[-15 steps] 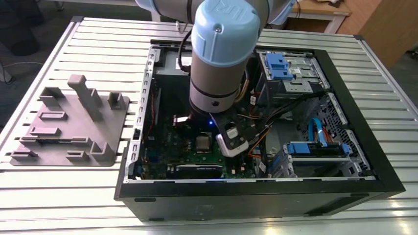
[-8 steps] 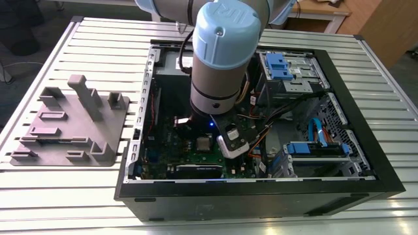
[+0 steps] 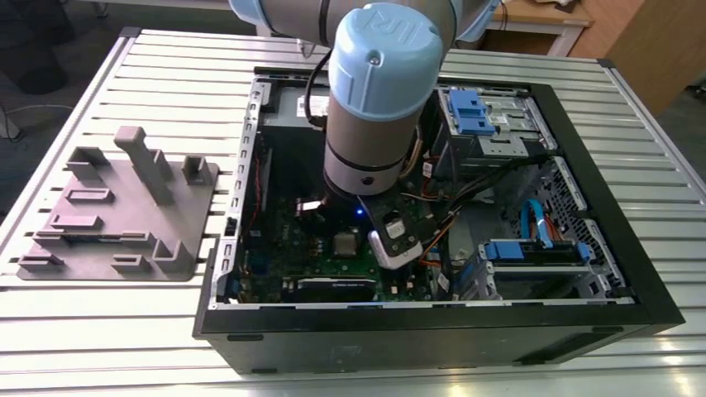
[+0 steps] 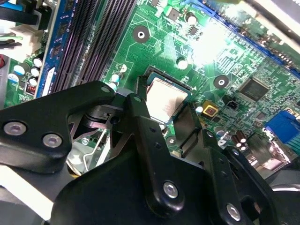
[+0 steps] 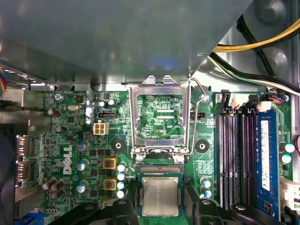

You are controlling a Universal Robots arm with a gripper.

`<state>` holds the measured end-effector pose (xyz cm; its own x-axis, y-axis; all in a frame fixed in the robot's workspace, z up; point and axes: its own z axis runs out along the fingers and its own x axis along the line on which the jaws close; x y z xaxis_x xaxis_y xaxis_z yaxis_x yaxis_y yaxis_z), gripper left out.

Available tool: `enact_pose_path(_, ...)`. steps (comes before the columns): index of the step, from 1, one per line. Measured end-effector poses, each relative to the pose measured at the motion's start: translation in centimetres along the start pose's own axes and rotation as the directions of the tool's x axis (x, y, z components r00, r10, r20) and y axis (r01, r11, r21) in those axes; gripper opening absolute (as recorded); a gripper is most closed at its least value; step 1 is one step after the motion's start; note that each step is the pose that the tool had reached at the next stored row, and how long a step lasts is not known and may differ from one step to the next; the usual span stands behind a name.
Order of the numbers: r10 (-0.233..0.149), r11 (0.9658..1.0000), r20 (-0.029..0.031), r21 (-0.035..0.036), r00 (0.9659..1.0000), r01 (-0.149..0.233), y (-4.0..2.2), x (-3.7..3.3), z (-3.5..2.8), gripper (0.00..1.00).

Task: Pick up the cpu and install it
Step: 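Place the cpu into insertion slot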

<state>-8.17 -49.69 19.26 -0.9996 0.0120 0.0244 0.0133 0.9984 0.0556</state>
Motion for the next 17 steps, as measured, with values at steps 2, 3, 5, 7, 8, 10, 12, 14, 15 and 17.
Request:
enact_pose_path(2, 0.0, 1.0, 0.0, -0.0001, 1.0, 0.0, 0.02, -0.01, 0.09, 0.47)
enact_pose_path(3, 0.0, 1.0, 0.0001, -0.0003, 1.0, 0.0, 0.03, -0.02, 0.14, 0.47)
enact_pose_path(5, 0.0, 1.0, -0.0002, 0.0, 1.0, 0.0, 0.04, -0.01, 0.2, 0.47)
enact_pose_path(7, 0.0, 1.0, -0.0002, 0.0001, 1.0, 0.0, 0.05, -0.01, 0.2, 0.47)
enact_pose_path(8, 0.0, 1.0, -0.0002, -0.0001, 1.0, 0.0, 0.05, -0.01, 0.21, 0.47)
enact_pose_path(10, 0.0, 1.0, -0.0001, -0.0002, 1.0, 0.0, 0.05, -0.01, 0.23, 0.47)
enact_pose_path(12, 0.0, 1.0, 0.0001, -0.0006, 1.0, 0.0, 0.14, -0.01, 0.25, 0.47)
enact_pose_path(14, 0.0, 1.0, 0.0, -0.0004, 1.0, 0.0, 0.15, -0.01, 0.25, 0.47)
enact_pose_path(15, 0.0, 1.0, 0.0, -0.0004, 1.0, 0.0, 0.15, -0.01, 0.25, 0.47)
enact_pose_path(17, 0.0, 1.0, -0.0001, -0.0001, 1.0, 0.0, 0.1, -0.01, 0.25, 0.47)
